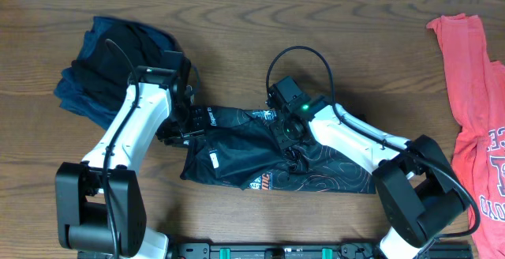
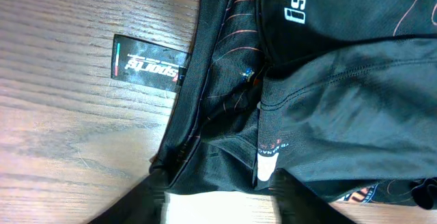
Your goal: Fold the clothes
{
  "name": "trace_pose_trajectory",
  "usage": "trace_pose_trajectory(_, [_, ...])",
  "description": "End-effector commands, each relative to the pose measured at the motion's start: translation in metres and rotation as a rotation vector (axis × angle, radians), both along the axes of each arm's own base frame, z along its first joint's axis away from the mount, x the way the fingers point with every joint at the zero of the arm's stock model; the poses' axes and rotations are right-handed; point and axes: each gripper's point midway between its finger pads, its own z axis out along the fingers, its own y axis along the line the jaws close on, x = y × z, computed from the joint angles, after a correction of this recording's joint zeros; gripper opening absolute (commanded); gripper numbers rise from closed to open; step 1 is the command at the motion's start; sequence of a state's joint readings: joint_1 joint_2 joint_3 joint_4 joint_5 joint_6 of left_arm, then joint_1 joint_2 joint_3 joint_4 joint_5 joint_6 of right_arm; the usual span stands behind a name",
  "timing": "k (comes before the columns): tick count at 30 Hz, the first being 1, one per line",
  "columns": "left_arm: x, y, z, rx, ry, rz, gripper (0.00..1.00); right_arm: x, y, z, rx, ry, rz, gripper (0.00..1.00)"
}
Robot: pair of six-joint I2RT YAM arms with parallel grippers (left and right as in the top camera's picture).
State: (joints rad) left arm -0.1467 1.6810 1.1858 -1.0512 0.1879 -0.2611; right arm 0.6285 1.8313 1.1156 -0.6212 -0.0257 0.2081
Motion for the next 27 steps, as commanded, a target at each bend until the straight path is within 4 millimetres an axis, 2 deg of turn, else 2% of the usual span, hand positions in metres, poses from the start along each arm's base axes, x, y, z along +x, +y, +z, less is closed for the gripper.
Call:
trace_pose_trajectory(1, [0.002, -0.002, 0.005, -0.008, -0.014, 0.002, 0.65, 0.014, -0.009, 0.032, -0.035, -0.111, -0.024, 0.30])
trace_pose_trajectory(6, [0.009, -0.002, 0.002, -0.015, -0.042, -0.059, 0.72, 0.029, -0.024, 0.098, -0.013, -0.282, -0.096, 0.41])
trace_pose_trajectory(8, [0.010, -0.003, -0.002, -0.020, -0.042, -0.071, 0.76, 0.029, -0.031, 0.116, 0.010, -0.313, -0.115, 0.44])
trace_pose_trajectory(10, [0.009, -0.005, -0.007, -0.029, -0.035, -0.092, 0.76, 0.025, -0.041, 0.124, 0.013, -0.311, -0.149, 0.44])
trace_pose_trajectory(16, [0.004, -0.011, -0.034, -0.074, 0.030, -0.180, 0.78, 0.011, -0.072, 0.116, -0.040, -0.216, -0.258, 0.44])
trace_pose_trajectory(27, [-0.001, -0.011, -0.080, -0.069, 0.145, -0.177, 0.78, 0.008, -0.081, 0.113, -0.069, -0.197, -0.273, 0.44])
